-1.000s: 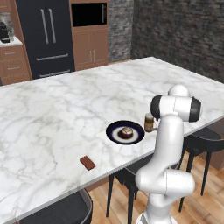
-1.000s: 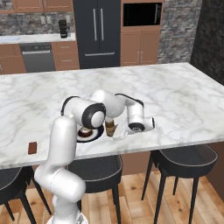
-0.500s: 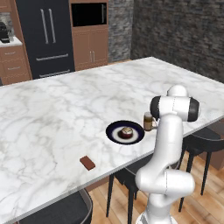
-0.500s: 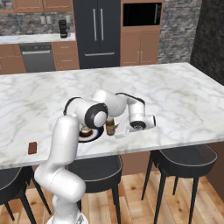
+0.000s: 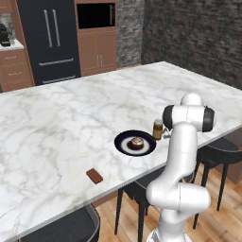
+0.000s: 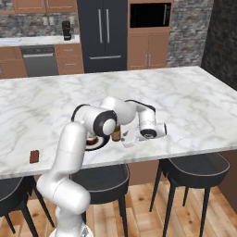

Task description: Take the cinnamon bottle from the cabinet and place it on the dining table, next to the plate with the cupcake. Then take the chocolate from the dining counter and place it on the cupcake plate.

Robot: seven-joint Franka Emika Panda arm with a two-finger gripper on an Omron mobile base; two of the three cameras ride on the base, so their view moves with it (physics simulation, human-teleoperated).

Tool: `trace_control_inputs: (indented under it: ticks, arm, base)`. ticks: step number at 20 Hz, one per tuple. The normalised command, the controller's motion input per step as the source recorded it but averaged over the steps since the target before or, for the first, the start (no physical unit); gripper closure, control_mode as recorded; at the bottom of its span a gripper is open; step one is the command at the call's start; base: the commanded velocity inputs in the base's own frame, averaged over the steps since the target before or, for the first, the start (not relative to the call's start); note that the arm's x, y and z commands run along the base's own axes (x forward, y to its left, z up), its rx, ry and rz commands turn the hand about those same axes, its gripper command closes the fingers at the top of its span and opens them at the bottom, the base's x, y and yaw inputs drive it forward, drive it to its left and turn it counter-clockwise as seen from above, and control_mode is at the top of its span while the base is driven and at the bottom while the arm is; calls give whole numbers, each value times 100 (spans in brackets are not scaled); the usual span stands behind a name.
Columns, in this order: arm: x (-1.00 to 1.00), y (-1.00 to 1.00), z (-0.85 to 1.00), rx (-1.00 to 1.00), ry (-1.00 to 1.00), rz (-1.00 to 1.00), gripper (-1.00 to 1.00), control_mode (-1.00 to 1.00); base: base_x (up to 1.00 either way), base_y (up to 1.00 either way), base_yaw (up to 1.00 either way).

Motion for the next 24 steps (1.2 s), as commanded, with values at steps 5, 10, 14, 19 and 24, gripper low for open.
trace_control_inputs:
  ticks: [5, 10, 14, 19, 24]
  arm:
    - [-7, -24, 2, 0, -6, 0, -100, -100]
    - [-41, -13, 27, 0, -11, 0, -100, -100]
    - [-59, 8, 24, -11, -3, -7, -100, -100]
    - [-53, 31, 15, -18, 0, -1, -100, -100]
    - [-42, 40, 19, -15, 9, 0, -100, -100]
  base:
    - [0, 0, 0]
    - [0, 0, 0]
    - [0, 0, 0]
    - [0, 0, 0]
    - [0, 0, 0]
